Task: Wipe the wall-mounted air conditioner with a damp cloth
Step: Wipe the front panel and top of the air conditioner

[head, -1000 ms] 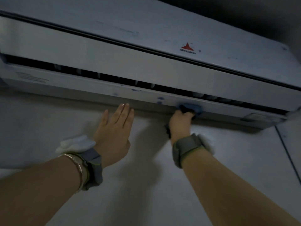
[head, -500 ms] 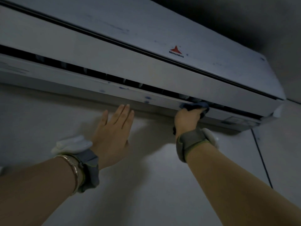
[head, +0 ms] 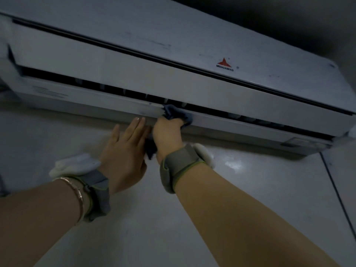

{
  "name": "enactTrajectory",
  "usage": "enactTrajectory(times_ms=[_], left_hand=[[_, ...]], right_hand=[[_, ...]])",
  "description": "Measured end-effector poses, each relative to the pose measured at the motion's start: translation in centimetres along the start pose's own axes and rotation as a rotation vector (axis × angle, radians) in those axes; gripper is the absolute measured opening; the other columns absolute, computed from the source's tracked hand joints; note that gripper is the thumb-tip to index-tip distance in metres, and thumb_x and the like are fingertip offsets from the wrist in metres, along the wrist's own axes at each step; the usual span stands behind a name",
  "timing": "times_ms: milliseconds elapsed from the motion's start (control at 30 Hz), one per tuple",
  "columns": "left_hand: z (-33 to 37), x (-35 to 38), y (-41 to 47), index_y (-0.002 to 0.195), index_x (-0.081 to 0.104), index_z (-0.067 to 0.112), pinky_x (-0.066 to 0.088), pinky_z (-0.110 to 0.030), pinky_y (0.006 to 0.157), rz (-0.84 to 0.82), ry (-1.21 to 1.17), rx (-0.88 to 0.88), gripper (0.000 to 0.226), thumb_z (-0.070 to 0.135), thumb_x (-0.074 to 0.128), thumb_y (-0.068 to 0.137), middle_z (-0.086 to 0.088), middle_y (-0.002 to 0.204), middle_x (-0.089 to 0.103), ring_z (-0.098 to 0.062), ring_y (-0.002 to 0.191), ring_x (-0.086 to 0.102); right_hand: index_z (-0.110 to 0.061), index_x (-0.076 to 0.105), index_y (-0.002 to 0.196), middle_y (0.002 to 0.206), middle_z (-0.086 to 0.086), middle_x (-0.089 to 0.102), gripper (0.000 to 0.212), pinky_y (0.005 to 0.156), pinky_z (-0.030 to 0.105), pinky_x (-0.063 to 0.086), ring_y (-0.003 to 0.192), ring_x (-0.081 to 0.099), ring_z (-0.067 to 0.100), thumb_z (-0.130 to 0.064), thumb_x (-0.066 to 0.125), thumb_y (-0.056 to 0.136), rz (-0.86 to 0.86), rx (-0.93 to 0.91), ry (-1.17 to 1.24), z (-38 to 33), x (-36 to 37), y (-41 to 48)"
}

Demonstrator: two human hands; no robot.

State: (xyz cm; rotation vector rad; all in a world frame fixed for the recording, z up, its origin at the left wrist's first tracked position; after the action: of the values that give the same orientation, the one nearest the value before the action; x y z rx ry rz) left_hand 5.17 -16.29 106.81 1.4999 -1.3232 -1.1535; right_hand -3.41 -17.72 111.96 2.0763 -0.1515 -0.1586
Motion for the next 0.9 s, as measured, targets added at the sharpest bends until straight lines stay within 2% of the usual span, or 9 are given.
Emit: enactTrajectory(times_ms=[33,100,167,233,367,533,700,800,900], left_hand=[[-0.5,-0.2,-0.2,0.138,0.039,0.002,0.013,-0.057,0.113,-0.026,-0.030,-0.025,0.065,0.024,0.039,0.076,-0.019,0.154,0.015,-0.034,0.143,0.012],[-1.3,-0.2,-0.4,0.143,0.025,0.006,0.005,-0.052,0.115,-0.065,-0.049,-0.034,0.065,0.027,0.038,0.084,-0.014,0.157,0.004,-0.028,0.145,0.001],[-1.8,-0.1,-0.3,0.147,0.005,0.008,0.002,-0.049,0.116,-0.156,0.070,-0.003,0.078,0.034,0.048,0.087,-0.012,0.158,-0.003,-0.026,0.145,-0.006],[-1.7,-0.4,0.2,0.146,0.012,0.012,0.011,-0.042,0.116,-0.234,0.175,0.033,0.071,0.037,0.046,0.089,-0.009,0.157,0.010,-0.022,0.144,0.007],[0.1,-1.1,0.8,0.105,0.054,0.011,0.034,-0.030,0.076,-0.219,0.158,0.102,0.025,0.026,0.036,0.095,-0.009,0.115,0.062,-0.022,0.105,0.056],[2.4,-2.1,1.1,0.058,0.035,0.016,0.031,-0.031,0.067,-0.168,-0.102,0.107,0.045,0.038,0.033,0.097,-0.012,0.090,0.068,-0.032,0.083,0.060],[0.7,-2.8,0.7,0.069,0.038,0.014,0.039,-0.035,0.076,-0.224,0.042,0.128,0.038,0.040,0.034,0.096,-0.013,0.096,0.066,-0.033,0.091,0.059],[-1.2,-2.5,0.2,0.080,0.048,0.013,0.036,-0.035,0.080,-0.313,0.147,0.087,0.032,0.038,0.037,0.096,-0.013,0.104,0.064,-0.028,0.096,0.057],[-2.9,-1.9,-0.6,0.097,0.055,0.009,0.037,-0.038,0.091,-0.325,0.212,0.082,0.031,0.036,0.040,0.094,-0.013,0.112,0.061,-0.029,0.106,0.052]], right_hand=[[0.012,0.039,0.125,0.130,0.038,0.042,0.033,0.091,0.040,0.043,0.117,0.045,0.041,0.003,0.030,0.094,-0.041,0.091,0.278,0.1,0.7,-0.2],[0.010,0.039,0.126,0.130,0.037,0.044,0.035,0.077,0.035,0.047,0.113,0.049,0.041,-0.006,0.034,0.095,-0.024,0.038,0.277,0.0,1.2,-1.0],[0.012,0.045,0.121,0.125,0.033,0.052,0.032,0.090,0.043,0.048,0.114,0.052,0.043,0.000,0.037,0.093,-0.110,0.058,0.208,0.9,1.1,-0.6],[0.009,0.054,0.114,0.118,0.031,0.059,0.030,0.090,0.044,0.049,0.109,0.057,0.042,0.006,0.040,0.088,-0.144,0.085,0.138,1.4,-0.1,-0.1],[0.019,0.052,0.107,0.113,0.034,0.060,0.031,0.090,0.054,0.049,0.104,0.059,0.043,0.002,0.050,0.081,0.126,0.158,0.081,2.3,-4.8,1.6],[-0.006,0.045,0.086,0.085,0.009,0.055,0.013,0.086,0.040,0.050,0.084,0.054,0.022,-0.003,0.056,0.079,0.579,-0.002,0.219,1.7,-8.7,1.4],[0.003,0.057,0.110,0.126,0.022,0.048,0.029,0.095,0.031,0.036,0.112,0.049,0.034,-0.002,0.057,0.081,0.542,-0.304,-0.133,0.8,-5.9,-0.2],[-0.009,0.037,0.137,0.151,0.014,0.025,0.052,0.108,0.043,0.026,0.131,0.025,0.036,-0.011,0.051,0.086,0.365,-0.404,-0.545,0.9,-2.4,-1.1],[-0.009,0.032,0.140,0.152,0.014,0.028,0.061,0.105,0.047,0.029,0.128,0.032,0.039,-0.015,0.052,0.083,0.302,-0.546,-0.817,0.1,1.4,-1.9]])
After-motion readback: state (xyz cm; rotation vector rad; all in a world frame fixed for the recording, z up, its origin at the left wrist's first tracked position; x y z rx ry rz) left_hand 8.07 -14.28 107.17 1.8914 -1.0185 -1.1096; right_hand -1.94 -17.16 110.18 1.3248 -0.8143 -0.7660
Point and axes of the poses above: each hand's wrist, its own y-axis towards the middle knuckle, its own x-axis out of the palm, z = x × y, the point moved 3 cm from there along y, towards the middle knuckle
